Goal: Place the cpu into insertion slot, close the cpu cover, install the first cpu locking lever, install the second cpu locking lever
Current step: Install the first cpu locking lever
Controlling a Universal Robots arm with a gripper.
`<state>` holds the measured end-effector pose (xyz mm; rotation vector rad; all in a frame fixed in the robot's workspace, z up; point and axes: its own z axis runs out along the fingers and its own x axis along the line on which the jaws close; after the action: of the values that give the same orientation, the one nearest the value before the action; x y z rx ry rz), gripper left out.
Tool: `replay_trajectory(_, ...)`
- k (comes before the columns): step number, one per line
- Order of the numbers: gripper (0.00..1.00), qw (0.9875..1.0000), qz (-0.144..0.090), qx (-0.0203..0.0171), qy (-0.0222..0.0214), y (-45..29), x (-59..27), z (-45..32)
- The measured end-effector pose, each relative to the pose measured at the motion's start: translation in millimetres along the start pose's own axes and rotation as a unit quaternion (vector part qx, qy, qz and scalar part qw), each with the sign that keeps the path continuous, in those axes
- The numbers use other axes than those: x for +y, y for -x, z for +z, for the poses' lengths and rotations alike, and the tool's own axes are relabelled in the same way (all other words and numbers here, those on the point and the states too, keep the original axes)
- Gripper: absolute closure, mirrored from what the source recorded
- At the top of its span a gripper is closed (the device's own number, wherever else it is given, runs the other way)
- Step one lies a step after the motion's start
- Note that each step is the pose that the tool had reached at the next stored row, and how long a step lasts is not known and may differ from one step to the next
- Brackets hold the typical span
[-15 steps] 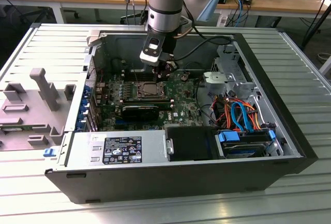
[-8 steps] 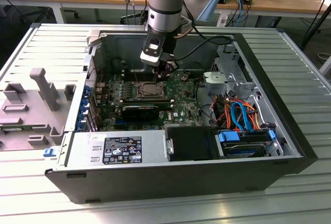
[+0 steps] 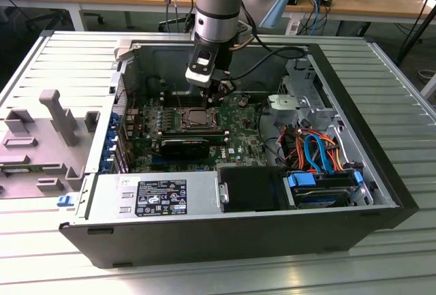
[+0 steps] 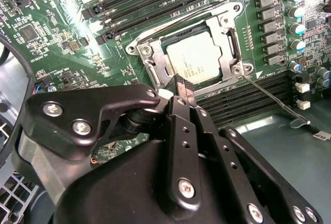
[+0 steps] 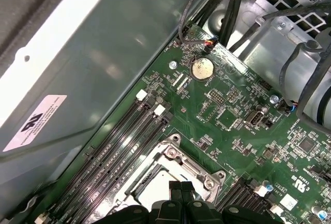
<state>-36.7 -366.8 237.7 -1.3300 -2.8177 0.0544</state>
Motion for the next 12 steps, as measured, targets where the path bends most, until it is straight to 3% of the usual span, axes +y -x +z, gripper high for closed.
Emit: replay_trajectory(12,0.89,1.0000,-0.010,0.0006,0.0008,0.0,0.0,0.1)
